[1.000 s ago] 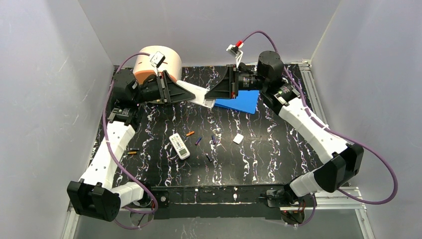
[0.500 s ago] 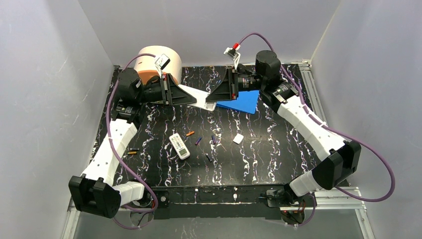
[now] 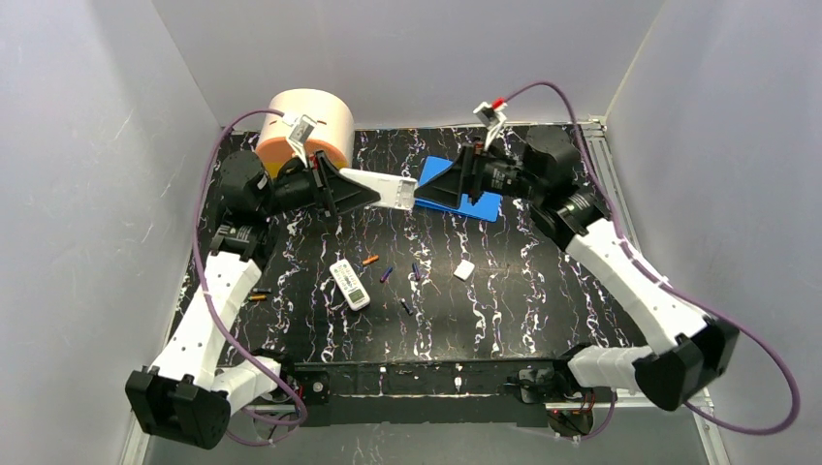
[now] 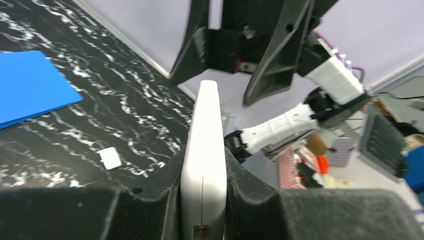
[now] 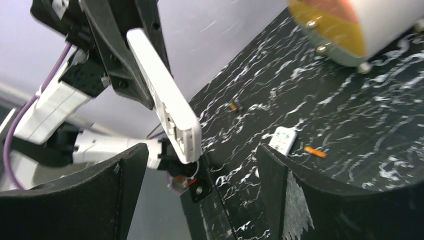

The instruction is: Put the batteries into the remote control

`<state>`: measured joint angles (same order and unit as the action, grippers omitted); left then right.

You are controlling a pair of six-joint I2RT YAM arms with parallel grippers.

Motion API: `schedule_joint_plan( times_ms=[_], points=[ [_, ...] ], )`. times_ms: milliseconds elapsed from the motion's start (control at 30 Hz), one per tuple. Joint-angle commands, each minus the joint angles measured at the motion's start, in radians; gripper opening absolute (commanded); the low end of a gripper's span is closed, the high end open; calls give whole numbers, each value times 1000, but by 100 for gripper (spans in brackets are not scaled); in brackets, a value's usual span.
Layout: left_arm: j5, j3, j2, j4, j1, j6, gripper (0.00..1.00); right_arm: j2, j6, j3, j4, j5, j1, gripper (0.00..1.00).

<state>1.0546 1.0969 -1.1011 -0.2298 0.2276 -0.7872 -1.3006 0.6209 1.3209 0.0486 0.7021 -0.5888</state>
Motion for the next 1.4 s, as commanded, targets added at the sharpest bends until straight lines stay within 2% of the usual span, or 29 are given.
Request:
schedule_joint_plan(
  times_ms=[0, 100, 233, 300, 433, 600, 733, 800, 900, 967, 1100, 1200, 1367],
  points=[
    [-105, -63, 88, 42, 4, 197, 0, 125, 4, -74, -77, -282, 9, 88],
    [-236, -58, 118, 187, 4, 291, 0, 146, 26, -98, -55, -357, 8, 87],
    [-488, -30, 154, 397, 4, 360, 0, 58, -41, -42, 218, -448, 7, 78],
    [-595, -34, 183, 455, 4, 368, 0, 2, -58, -21, 349, -509, -8, 73],
    [-748, -54, 252, 525, 4, 378, 0, -88, 9, -21, 425, -651, -77, 68],
    [-784, -93, 337, 546, 3, 364, 0, -221, 202, -41, 464, -791, -163, 61],
    [-793, -115, 388, 569, 4, 354, 0, -337, 236, -1, 449, -828, -251, 54],
    [-805, -124, 414, 587, 3, 354, 0, -399, 254, 52, 502, -859, -282, 55],
    [-840, -138, 456, 609, 4, 358, 0, -469, 344, 97, 585, -950, -326, 65],
    [-868, -150, 485, 619, 3, 365, 0, -513, 414, 92, 582, -932, -340, 67],
    [-915, -162, 532, 659, 4, 374, 0, -639, 493, 166, 607, -910, -369, 63],
    [-935, -165, 554, 690, 4, 374, 0, -736, 507, 297, 715, -964, -389, 55],
    [-943, -170, 587, 725, 4, 378, 0, -810, 526, 382, 725, -978, -411, 54]
  ],
)
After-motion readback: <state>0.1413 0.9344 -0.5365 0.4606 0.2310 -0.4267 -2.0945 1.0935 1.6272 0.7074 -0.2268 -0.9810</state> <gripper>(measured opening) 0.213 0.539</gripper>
